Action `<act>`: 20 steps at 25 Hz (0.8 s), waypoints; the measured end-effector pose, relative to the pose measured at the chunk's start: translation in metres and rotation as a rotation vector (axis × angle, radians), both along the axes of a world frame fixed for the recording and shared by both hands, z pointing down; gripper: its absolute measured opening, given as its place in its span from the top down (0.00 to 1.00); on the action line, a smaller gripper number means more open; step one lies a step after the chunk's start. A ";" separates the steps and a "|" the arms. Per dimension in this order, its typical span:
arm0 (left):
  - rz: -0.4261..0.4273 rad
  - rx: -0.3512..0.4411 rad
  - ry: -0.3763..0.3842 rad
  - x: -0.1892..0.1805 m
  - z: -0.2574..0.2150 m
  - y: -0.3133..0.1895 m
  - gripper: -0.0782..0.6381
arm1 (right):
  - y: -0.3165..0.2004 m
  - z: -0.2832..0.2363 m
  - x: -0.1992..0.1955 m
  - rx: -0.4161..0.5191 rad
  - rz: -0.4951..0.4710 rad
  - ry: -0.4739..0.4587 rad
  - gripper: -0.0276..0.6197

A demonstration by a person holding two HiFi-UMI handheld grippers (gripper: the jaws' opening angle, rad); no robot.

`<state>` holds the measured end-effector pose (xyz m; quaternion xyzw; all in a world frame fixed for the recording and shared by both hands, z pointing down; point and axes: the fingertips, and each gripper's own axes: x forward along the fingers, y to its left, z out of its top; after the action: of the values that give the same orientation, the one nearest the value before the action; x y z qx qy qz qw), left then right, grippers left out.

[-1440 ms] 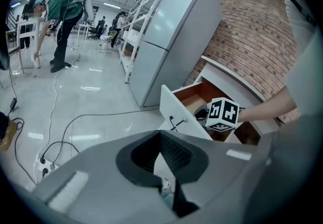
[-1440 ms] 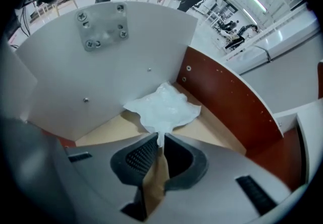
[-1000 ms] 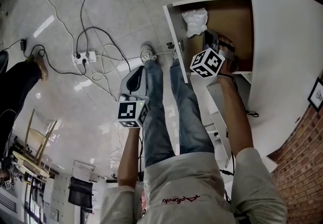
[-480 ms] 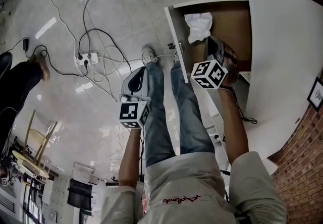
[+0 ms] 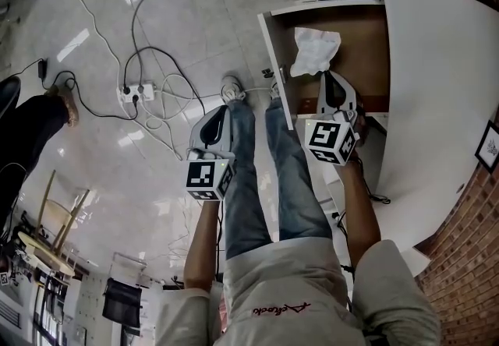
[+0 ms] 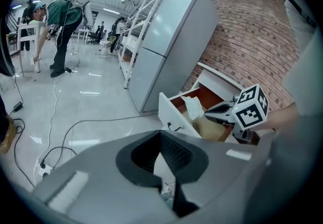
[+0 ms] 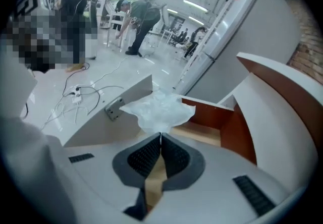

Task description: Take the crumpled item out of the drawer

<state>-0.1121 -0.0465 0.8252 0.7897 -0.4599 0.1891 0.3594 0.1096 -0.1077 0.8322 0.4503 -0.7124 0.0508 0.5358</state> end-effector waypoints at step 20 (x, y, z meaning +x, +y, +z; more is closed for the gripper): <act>-0.065 0.122 -0.040 -0.017 -0.115 -0.043 0.88 | -0.031 -0.143 -0.050 0.148 0.211 -0.562 0.94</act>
<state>-0.1288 -0.0892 0.7102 0.7908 -0.5032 0.1647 0.3070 0.0600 -0.1386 0.6897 0.5279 -0.7837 0.1767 0.2753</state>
